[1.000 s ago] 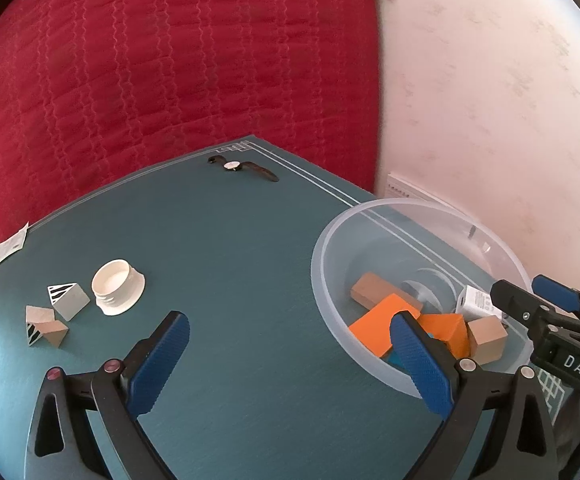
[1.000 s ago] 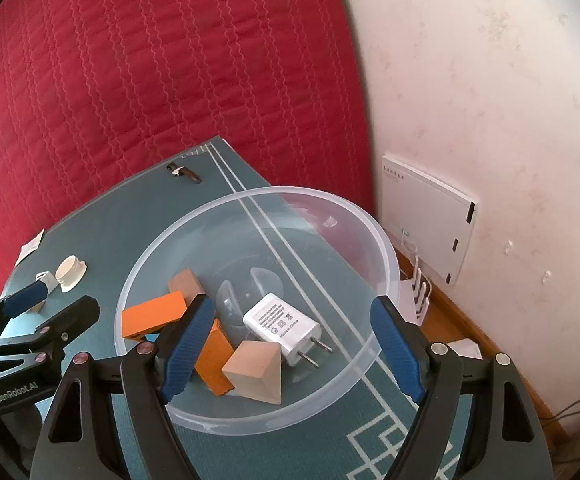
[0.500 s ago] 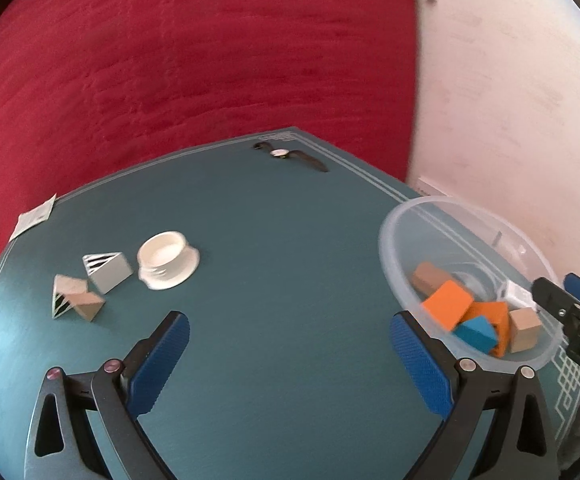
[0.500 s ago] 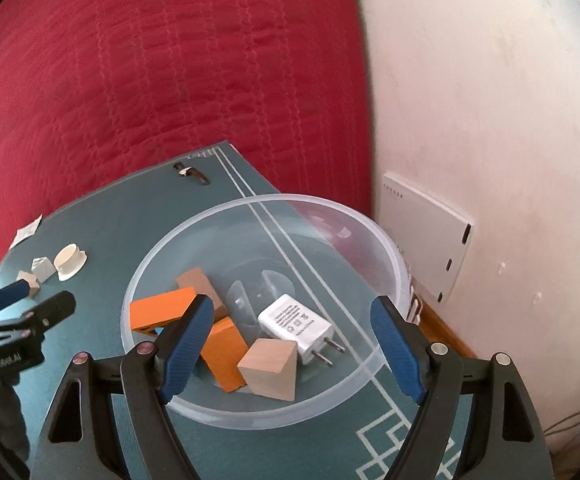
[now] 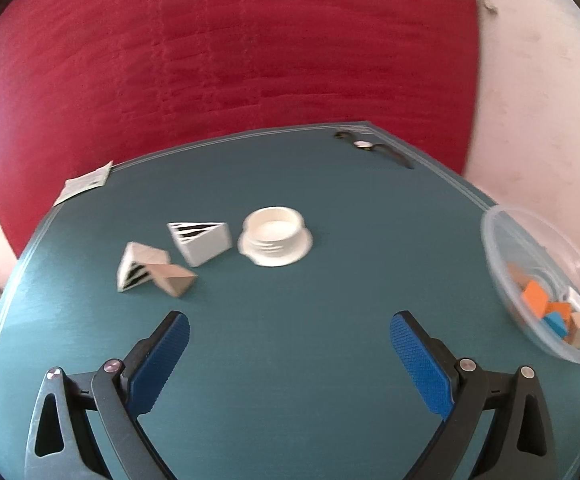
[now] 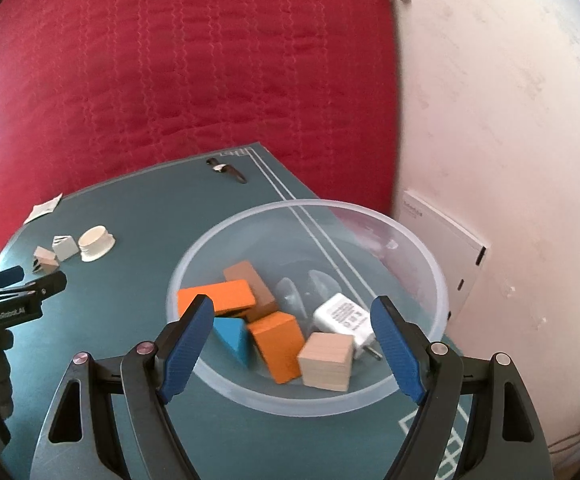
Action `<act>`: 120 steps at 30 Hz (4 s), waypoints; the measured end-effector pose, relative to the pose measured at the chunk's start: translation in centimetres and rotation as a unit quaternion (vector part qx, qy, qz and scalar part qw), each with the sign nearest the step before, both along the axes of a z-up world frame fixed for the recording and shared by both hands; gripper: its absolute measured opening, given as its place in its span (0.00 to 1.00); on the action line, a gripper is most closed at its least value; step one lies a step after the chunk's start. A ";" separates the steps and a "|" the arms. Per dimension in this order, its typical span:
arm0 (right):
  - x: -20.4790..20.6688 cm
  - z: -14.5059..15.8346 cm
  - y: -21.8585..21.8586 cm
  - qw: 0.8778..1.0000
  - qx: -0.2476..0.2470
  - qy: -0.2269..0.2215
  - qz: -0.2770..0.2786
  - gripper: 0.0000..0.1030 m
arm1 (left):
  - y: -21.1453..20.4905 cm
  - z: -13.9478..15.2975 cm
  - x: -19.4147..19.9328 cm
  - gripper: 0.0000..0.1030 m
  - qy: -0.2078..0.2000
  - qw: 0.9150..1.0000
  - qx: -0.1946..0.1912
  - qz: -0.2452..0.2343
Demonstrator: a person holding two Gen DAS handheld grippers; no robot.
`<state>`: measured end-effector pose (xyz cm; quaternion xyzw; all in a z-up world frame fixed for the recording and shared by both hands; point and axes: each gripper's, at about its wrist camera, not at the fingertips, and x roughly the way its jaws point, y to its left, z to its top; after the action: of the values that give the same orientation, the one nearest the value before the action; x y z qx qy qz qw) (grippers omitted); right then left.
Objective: Organize rigid objects
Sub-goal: 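Move the left gripper to the small wooden wedge and grasp it, then grasp the white cup piece with the right gripper while the left holds the wedge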
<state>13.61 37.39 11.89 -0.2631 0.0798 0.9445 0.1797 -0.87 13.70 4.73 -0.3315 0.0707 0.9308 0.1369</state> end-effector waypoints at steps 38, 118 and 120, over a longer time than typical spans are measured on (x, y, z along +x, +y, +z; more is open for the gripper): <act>-7.1 -0.6 -11.3 0.987 -0.001 -0.025 0.161 0.79 | -8.2 -2.4 -8.1 0.72 -0.051 0.998 -0.007 0.043; -25.1 -3.7 -17.9 0.968 -0.032 -0.116 0.222 0.52 | -11.3 -2.6 -5.7 0.37 -0.075 0.993 0.057 0.070; -24.4 -3.6 -17.7 0.968 -0.036 -0.114 0.221 0.52 | -11.2 -2.6 -5.6 0.37 -0.074 0.993 0.056 0.067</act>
<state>-10.83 19.65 8.34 -0.3868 0.0324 0.9209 -0.0355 -6.49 2.51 2.14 -0.3952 -0.0138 0.9133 0.0973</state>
